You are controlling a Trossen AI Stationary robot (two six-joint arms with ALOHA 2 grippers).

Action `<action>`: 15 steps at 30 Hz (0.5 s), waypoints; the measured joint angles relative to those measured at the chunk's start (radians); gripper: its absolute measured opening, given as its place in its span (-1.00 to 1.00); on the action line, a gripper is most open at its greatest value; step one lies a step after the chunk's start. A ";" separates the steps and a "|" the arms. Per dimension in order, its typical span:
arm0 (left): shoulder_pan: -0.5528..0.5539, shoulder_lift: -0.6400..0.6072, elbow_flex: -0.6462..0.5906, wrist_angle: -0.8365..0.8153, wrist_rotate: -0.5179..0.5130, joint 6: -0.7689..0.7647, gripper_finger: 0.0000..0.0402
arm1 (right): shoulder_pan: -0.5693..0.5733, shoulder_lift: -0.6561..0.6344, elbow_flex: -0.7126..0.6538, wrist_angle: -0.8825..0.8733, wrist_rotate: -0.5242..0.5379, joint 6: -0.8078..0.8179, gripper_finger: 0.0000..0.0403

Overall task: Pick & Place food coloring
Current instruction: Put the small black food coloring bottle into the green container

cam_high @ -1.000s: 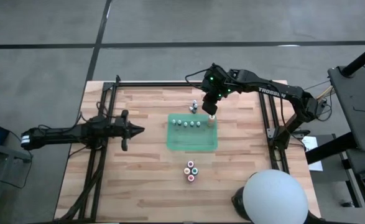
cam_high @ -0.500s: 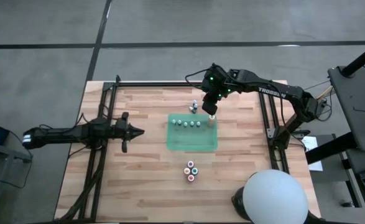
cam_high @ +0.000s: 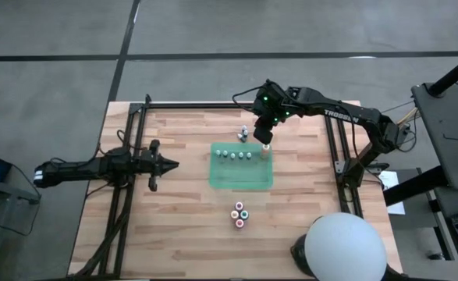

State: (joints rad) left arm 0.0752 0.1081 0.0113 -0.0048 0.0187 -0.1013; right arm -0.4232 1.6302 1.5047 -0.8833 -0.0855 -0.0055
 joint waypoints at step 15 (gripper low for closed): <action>-0.079 -0.072 -0.001 -0.002 0.001 0.000 -1.00 | 0.000 0.000 0.000 0.000 0.001 -0.001 -0.79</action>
State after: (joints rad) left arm -0.0036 0.0358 0.0105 -0.0067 0.0193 -0.1017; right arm -0.4230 1.6302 1.5047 -0.8837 -0.0849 -0.0067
